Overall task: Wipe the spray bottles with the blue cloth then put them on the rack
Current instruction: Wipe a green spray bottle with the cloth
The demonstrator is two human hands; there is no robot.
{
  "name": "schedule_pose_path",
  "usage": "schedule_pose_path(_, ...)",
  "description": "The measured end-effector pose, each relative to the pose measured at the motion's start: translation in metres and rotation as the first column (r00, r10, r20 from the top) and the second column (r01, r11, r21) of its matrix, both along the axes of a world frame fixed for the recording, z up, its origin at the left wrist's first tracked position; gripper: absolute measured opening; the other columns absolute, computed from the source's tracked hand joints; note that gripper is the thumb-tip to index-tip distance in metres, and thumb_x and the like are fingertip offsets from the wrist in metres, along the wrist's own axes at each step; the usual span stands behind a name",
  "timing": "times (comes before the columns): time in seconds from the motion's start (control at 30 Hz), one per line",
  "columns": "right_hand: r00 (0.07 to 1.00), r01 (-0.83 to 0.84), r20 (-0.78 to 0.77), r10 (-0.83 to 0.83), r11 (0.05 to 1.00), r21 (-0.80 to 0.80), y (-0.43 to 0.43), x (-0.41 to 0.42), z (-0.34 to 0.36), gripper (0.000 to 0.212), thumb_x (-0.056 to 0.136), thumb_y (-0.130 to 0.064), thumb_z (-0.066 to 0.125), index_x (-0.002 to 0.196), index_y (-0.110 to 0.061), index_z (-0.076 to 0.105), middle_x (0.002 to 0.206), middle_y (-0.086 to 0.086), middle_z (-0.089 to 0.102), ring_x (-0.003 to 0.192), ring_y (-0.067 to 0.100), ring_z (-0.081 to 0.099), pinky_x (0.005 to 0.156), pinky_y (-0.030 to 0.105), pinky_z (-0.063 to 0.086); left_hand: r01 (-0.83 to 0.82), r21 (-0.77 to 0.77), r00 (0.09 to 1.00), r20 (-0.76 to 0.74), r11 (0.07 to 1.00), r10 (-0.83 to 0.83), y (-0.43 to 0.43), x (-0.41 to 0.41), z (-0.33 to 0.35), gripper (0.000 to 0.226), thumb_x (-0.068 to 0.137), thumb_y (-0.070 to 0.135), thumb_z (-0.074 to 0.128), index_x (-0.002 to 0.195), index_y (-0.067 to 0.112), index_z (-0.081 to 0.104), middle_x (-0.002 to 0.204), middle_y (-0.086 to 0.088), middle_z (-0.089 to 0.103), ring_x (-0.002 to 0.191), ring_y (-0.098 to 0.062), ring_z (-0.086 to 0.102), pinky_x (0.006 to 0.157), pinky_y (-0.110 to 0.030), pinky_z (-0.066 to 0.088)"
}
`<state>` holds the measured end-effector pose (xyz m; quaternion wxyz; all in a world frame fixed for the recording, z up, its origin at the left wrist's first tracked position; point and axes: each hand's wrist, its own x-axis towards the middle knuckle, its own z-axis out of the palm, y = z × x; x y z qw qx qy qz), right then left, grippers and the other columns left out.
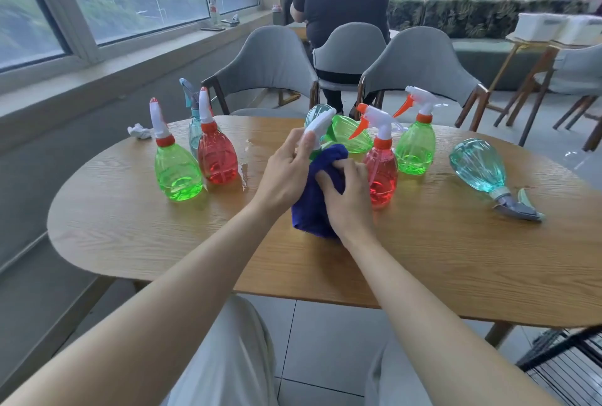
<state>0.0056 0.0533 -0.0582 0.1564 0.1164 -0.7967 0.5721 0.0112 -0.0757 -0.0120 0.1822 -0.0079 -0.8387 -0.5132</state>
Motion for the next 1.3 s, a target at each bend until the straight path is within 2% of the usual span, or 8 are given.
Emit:
schedule_pose_path(0.13, 0.982, -0.01, 0.187, 0.021, 0.998, -0.06, 0.004, -0.01, 0.007, 0.022, 0.109, -0.038, 0.054, 0.12, -0.024, 0.066, 0.115, -0.007, 0.052, 0.11, 0.014, 0.058, 0.106, 0.04, 0.047, 0.006, -0.019, 1.0, -0.02, 1.0, -0.006, 0.0, 0.0, 0.001, 0.038, 0.115, 0.051, 0.032, 0.134, 0.033, 0.058, 0.103, 0.017, 0.068, 0.072, 0.011, 0.057, 0.065, -0.007, 0.044)
schedule_pose_path(0.33, 0.988, 0.07, -0.138, -0.064, 0.997, 0.04, -0.01, 0.003, 0.007, 0.025, 0.097, -0.031, 0.075, 0.114, -0.016, 0.064, 0.113, -0.007, 0.055, 0.108, 0.011, 0.053, 0.093, 0.021, 0.043, 0.016, 0.023, 1.0, -0.009, 1.0, -0.016, -0.005, -0.005, -0.004, 0.038, 0.113, 0.057, 0.032, 0.127, 0.037, 0.061, 0.104, 0.019, 0.07, 0.097, 0.002, 0.063, 0.085, -0.024, 0.046)
schedule_pose_path(0.53, 0.989, -0.068, 0.132, 0.071, 0.997, -0.028, -0.001, -0.015, 0.008, 0.033, 0.108, -0.041, 0.055, 0.133, -0.021, 0.064, 0.13, -0.003, 0.056, 0.125, 0.016, 0.053, 0.113, 0.039, 0.042, 0.038, 0.027, 0.999, 0.006, 0.999, -0.038, -0.005, -0.002, 0.001, 0.037, 0.112, 0.06, 0.032, 0.13, 0.043, 0.06, 0.107, 0.023, 0.07, 0.089, 0.003, 0.064, 0.084, -0.028, 0.054)
schedule_pose_path(0.7, 0.998, 0.004, 0.07, 0.004, 0.994, -0.11, 0.0, -0.012, 0.012, 0.009, 0.108, -0.025, 0.057, 0.1, -0.025, 0.061, 0.107, -0.004, 0.062, 0.1, 0.013, 0.059, 0.088, 0.029, 0.047, 0.058, 0.017, 0.998, -0.009, 0.998, -0.058, -0.006, 0.0, 0.002, 0.039, 0.113, 0.058, 0.032, 0.131, 0.037, 0.06, 0.107, 0.022, 0.069, 0.09, -0.012, 0.063, 0.075, -0.025, 0.052)
schedule_pose_path(0.87, 0.982, 0.186, 0.065, -0.176, 0.859, -0.476, 0.002, -0.005, 0.025, 0.013, 0.112, -0.024, 0.05, 0.103, -0.019, 0.058, 0.088, -0.009, 0.056, 0.069, -0.005, 0.051, 0.069, 0.017, 0.041, 0.081, 0.01, 0.997, 0.005, 0.997, -0.081, -0.012, 0.001, 0.003, 0.035, 0.113, 0.055, 0.034, 0.122, 0.036, 0.062, 0.102, 0.017, 0.068, 0.091, 0.002, 0.059, 0.081, -0.025, 0.045)
schedule_pose_path(1.07, 0.996, 0.031, -0.074, -0.05, 0.971, -0.237, -0.005, -0.019, 0.044, 0.029, 0.109, -0.028, 0.056, 0.137, -0.023, 0.063, 0.127, -0.007, 0.068, 0.116, 0.006, 0.062, 0.097, 0.014, 0.046, 0.082, 0.106, 0.997, -0.022, 0.991, -0.08, -0.011, 0.003, 0.003, 0.033, 0.114, 0.053, 0.038, 0.113, 0.04, 0.068, 0.099, 0.02, 0.071, 0.101, -0.006, 0.063, 0.093, -0.035, 0.049)
schedule_pose_path(1.2, 0.996, -0.09, -0.018, 0.089, 0.972, -0.218, -0.009, -0.027, 0.046, 0.027, 0.108, -0.025, 0.059, 0.135, -0.026, 0.064, 0.116, -0.011, 0.072, 0.104, -0.002, 0.066, 0.085, 0.013, 0.05, 0.094, 0.132, 0.996, -0.019, 0.987, -0.093, -0.01, 0.005, 0.008, 0.032, 0.116, 0.046, 0.037, 0.105, 0.041, 0.067, 0.096, 0.026, 0.069, 0.098, 0.0, 0.063, 0.089, -0.03, 0.046)
schedule_pose_path(1.3, 0.993, -0.115, 0.004, 0.119, 0.965, -0.235, -0.004, -0.032, 0.043, 0.017, 0.108, -0.026, 0.059, 0.122, -0.025, 0.069, 0.107, -0.007, 0.074, 0.097, 0.006, 0.068, 0.083, 0.022, 0.052, 0.124, 0.176, 0.992, -0.022, 0.977, -0.122, -0.016, 0.002, 0.005, 0.035, 0.114, 0.049, 0.039, 0.102, 0.04, 0.07, 0.1, 0.016, 0.072, 0.104, -0.014, 0.066, 0.102, -0.048, 0.053)
